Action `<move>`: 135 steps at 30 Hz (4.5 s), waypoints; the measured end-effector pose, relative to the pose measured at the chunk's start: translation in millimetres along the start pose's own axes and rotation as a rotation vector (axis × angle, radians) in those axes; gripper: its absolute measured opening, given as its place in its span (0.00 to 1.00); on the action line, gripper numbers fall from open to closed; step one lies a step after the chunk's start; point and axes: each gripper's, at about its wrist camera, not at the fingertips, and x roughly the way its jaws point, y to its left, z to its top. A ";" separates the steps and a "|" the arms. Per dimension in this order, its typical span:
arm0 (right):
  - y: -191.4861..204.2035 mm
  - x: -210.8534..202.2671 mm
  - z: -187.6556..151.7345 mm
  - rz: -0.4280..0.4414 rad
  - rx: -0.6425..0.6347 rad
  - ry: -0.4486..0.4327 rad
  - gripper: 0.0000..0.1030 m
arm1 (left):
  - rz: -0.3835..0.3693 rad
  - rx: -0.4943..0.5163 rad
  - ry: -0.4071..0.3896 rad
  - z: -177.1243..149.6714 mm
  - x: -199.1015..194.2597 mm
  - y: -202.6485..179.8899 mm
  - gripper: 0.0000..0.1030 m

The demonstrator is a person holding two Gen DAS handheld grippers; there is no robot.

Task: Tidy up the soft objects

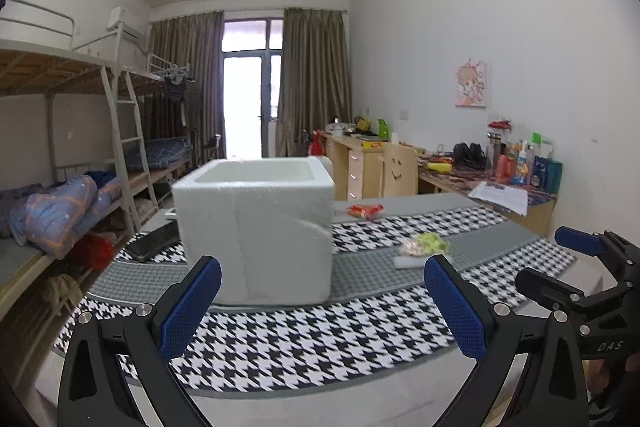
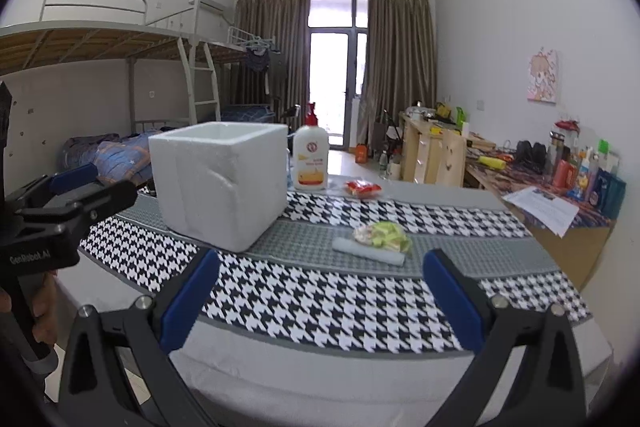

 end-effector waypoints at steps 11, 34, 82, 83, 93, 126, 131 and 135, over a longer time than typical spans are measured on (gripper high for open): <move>4.7 -33.4 -21.4 -0.001 0.018 -0.013 1.00 | 0.003 -0.022 0.016 -19.1 -26.3 -13.5 0.99; -56.6 -45.4 -27.2 -0.164 0.106 -0.010 1.00 | -0.206 0.044 0.071 1.0 34.7 -82.5 0.99; -119.7 176.0 27.0 0.075 0.072 0.434 0.84 | -0.096 0.084 0.428 7.1 229.9 -79.3 0.96; -121.0 179.5 27.4 0.072 0.071 0.441 0.84 | -0.115 0.078 0.442 5.0 231.8 -79.5 0.96; -113.8 216.4 27.8 0.123 0.024 0.512 0.83 | -0.169 0.049 0.457 6.5 244.4 -78.8 0.95; -111.3 256.4 34.2 0.296 0.086 0.620 0.22 | -0.216 0.029 0.476 -0.3 238.2 -73.2 0.93; -116.1 240.8 38.3 0.291 0.088 0.590 0.22 | -0.226 0.035 0.470 4.2 235.8 -77.2 0.93; -126.3 223.8 42.5 0.285 0.103 0.555 0.22 | -0.262 0.069 0.474 9.5 236.9 -85.5 0.93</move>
